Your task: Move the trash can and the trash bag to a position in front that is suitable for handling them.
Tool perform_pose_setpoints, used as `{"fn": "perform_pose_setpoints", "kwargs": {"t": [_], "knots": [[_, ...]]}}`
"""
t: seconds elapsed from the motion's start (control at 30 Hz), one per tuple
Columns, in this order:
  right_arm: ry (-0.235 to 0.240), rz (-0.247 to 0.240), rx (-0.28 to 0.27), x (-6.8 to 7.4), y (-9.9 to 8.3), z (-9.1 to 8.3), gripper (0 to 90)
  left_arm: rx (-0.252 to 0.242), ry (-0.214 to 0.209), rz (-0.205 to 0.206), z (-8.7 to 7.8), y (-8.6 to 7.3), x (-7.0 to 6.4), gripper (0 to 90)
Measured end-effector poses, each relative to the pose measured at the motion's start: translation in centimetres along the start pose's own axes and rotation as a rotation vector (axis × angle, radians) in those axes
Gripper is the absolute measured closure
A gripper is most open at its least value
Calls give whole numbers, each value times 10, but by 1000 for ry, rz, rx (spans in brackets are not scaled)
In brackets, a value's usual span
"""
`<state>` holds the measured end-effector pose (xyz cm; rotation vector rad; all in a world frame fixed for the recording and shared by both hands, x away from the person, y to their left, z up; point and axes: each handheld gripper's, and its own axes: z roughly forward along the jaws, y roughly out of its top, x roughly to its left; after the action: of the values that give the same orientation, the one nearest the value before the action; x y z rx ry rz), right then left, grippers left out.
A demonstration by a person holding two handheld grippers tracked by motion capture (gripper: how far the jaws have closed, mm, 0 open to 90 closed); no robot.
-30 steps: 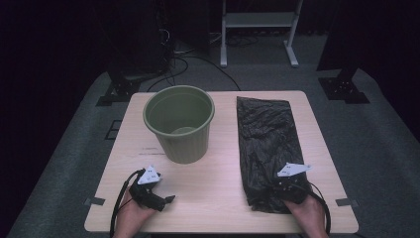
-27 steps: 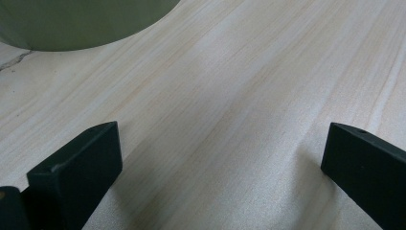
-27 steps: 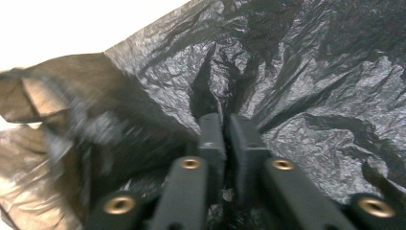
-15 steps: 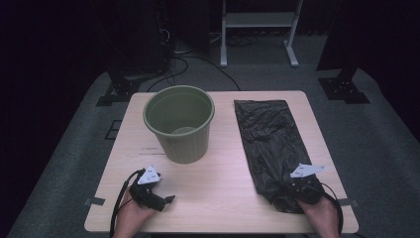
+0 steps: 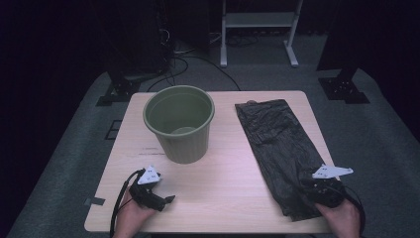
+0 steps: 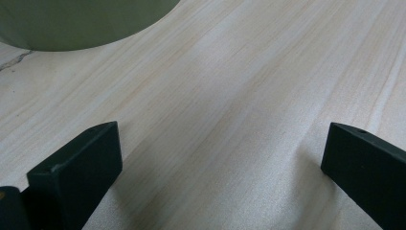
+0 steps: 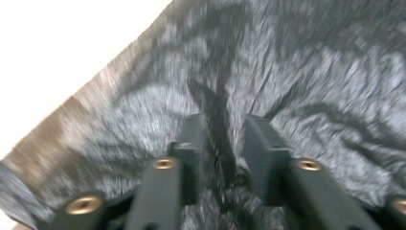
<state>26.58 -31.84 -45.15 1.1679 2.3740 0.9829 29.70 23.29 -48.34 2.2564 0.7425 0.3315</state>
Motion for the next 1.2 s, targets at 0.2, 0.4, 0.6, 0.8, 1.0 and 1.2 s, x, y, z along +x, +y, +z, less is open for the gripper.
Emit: {"fn": "perform_pose_setpoints", "kwargs": {"t": [0.2, 0.4, 0.6, 0.8, 1.0, 1.2], "knots": [[4, -1, -52, 7, 21, 1, 395, 0, 0, 0, 0, 0, 0, 0], [-11, -8, -40, 11, 40, 17, 245, 0, 1, 0, 0, 0, 0, 0], [6, -2, -48, 11, 50, 35, 179, 0, 1, 0, 0, 0, 0, 0], [13, -3, -35, 9, 64, 58, 174, 0, 1, -1, 0, 0, 0, 0], [12, 17, 1, 2, 67, 84, 174, 0, 1, -1, 0, 0, 0, 0], [-4, 13, 26, 0, 65, 95, 174, 0, 1, -1, 0, 0, 0, 0]]}}
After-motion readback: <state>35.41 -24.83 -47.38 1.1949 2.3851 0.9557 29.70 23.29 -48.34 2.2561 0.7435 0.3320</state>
